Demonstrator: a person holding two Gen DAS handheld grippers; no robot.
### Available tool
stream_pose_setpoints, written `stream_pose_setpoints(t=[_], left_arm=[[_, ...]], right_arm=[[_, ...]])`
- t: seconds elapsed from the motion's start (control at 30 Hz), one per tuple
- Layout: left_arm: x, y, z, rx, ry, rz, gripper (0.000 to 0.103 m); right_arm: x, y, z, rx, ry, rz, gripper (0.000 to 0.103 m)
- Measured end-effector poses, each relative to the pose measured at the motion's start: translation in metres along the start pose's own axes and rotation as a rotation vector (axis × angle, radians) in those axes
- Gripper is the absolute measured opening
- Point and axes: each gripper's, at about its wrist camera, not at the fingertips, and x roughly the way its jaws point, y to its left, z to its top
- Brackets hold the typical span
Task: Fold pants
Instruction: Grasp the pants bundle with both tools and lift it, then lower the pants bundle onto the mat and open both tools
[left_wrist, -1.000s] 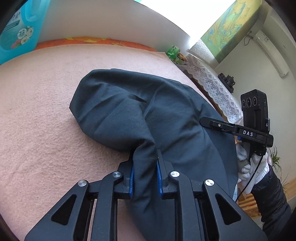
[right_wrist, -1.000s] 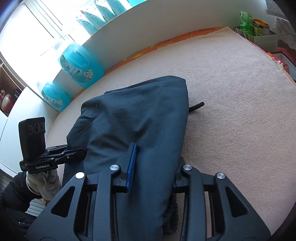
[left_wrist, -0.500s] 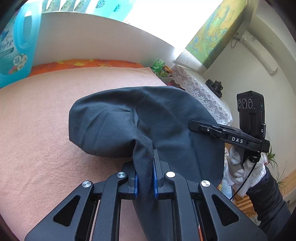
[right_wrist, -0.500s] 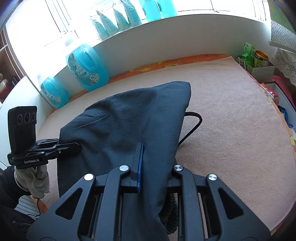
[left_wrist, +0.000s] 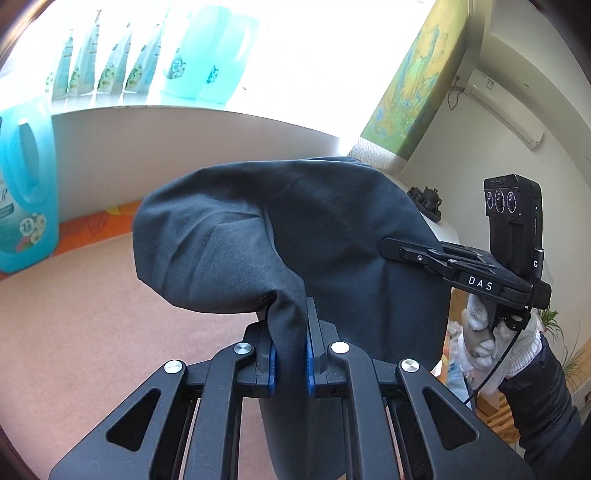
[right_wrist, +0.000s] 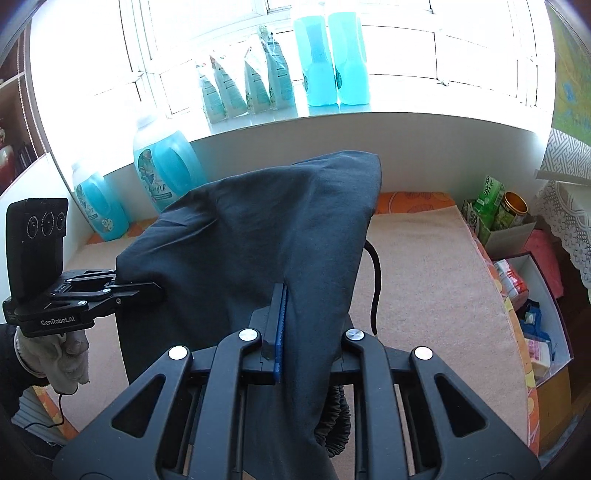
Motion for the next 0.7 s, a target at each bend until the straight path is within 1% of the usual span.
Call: stream_pose_setpoints(t=[0.17,0.4,0.53,0.7], left_arm=[[0.021,0.016,0.03,-0.001,-0.024,0.02,0.01],[0.061,0.04,0.055,0.002,-0.033,0.049,0.01],[0.086,0.059,0.062,-0.002,-0.022,0.067,0.01],[0.117,0.083,0.065,0.008,0.001,0.111,0.01]], right_arm=[[0.033,-0.008,0.035,-0.026,-0.002,-0.037,0.015],[0.092,-0.023,0.068,-0.047,0.023,-0.07,0.015],[0.129,-0.038,0.08,-0.059,0.053,-0.087,0.015],[0.176,-0.053,0.087,-0.084,0.101,-0.114,0.015]])
